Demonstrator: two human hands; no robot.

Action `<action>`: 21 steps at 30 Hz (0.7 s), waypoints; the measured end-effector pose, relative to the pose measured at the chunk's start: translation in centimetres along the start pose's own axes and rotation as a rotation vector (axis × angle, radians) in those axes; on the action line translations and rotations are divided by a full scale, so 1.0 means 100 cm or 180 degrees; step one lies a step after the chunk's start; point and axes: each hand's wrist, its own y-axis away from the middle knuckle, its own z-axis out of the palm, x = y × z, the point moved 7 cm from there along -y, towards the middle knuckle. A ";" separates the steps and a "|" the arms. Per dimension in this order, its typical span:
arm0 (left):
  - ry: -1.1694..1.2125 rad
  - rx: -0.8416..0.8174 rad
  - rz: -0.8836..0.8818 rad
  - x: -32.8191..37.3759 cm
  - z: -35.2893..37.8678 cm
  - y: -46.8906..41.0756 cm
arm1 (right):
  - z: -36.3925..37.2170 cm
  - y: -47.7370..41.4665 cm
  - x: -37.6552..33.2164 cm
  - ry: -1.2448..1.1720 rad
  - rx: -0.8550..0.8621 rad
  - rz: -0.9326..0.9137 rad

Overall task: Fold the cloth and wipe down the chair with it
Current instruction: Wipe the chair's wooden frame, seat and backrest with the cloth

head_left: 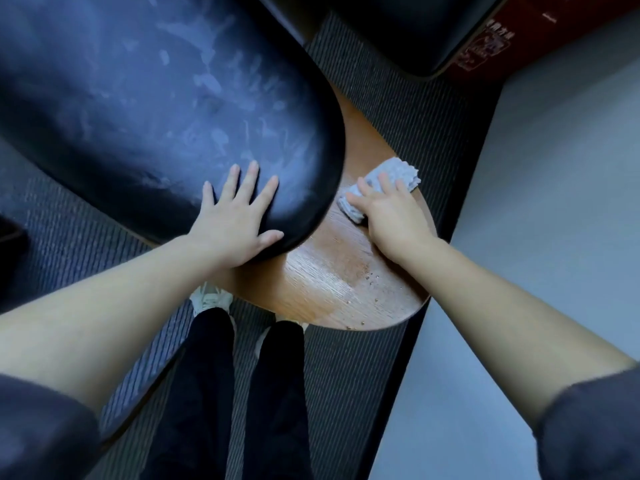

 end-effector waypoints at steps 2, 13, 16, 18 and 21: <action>0.0031 -0.0062 -0.0079 0.004 0.000 0.000 | -0.001 0.038 0.005 0.0028 0.0162 -0.0092; 0.0018 -0.0163 -0.0278 0.014 0.005 0.005 | -0.015 0.012 0.022 0.0058 -0.0019 0.0112; 0.0053 -0.0258 -0.0321 0.017 0.003 0.005 | -0.017 0.068 0.021 0.0024 0.0168 -0.0145; 0.0116 -0.0274 -0.0345 0.019 0.001 0.005 | -0.020 0.108 0.015 -0.0067 0.0207 -0.0346; 0.0141 -0.0275 -0.0369 0.018 0.001 0.006 | -0.019 0.105 0.014 -0.0039 0.0089 -0.0409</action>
